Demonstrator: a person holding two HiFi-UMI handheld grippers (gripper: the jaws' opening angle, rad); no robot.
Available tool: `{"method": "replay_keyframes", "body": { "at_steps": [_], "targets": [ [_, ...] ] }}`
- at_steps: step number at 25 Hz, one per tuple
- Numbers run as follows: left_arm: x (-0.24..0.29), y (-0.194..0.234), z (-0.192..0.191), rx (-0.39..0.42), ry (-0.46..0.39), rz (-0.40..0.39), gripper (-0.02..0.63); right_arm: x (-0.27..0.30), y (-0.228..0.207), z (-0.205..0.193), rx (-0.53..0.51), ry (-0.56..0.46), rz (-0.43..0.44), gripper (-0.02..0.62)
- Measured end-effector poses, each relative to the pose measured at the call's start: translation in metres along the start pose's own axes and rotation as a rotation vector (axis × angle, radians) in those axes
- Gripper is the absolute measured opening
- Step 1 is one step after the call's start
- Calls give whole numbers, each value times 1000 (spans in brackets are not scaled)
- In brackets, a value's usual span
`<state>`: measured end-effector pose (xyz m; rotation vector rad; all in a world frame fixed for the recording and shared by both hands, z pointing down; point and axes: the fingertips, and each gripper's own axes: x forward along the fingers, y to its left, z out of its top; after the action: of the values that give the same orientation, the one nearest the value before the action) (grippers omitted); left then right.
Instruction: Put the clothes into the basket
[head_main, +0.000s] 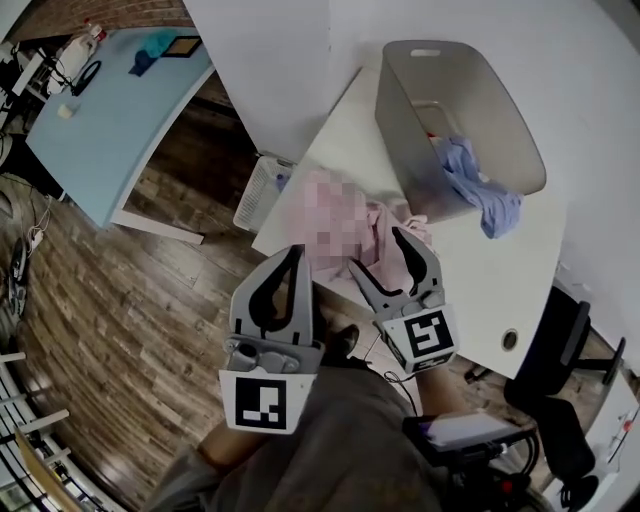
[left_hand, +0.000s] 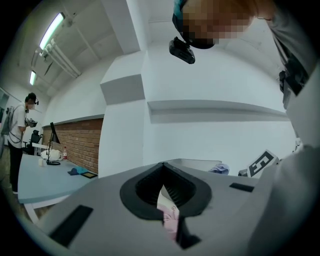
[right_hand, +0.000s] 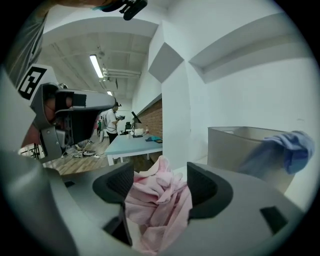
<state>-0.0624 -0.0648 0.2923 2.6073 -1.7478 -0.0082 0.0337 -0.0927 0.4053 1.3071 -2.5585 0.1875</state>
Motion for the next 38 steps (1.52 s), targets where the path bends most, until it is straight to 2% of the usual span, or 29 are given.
{"method": "replay_keyframes", "body": {
  "at_steps": [5,10,14,17,18,20,22,23,25,30,38],
  "targets": [
    [11,15,-9,-29,21,3,8,22,-8,-28,-18,109,1,412],
    [34,24,-29,-56,48,-28,8,44,-20,-70,-11,226,1,471],
    [50,29,-52,-72,82,-53,8,58,-25,-86,26,237,16,508],
    [58,32,-65,-82,96,-64,8,67,-27,-92,33,237,25,509],
    [60,33,-68,-81,99,-68,8,69,-28,-90,15,222,25,472],
    [64,37,-73,-78,105,-72,8,71,-28,-79,-49,171,9,314],
    [66,41,-75,-78,109,-70,8,72,-26,-71,-99,149,-16,119],
    [66,43,-75,-79,108,-70,8,72,-24,-69,-100,148,-25,58],
    [67,44,-74,-78,103,-71,8,73,-24,-67,-76,133,-35,46],
    [66,41,-68,-75,94,-84,8,59,-31,-45,17,4,-71,31],
    [60,33,-47,-64,52,-88,8,41,-28,10,5,-114,-93,28]
  ]
}}
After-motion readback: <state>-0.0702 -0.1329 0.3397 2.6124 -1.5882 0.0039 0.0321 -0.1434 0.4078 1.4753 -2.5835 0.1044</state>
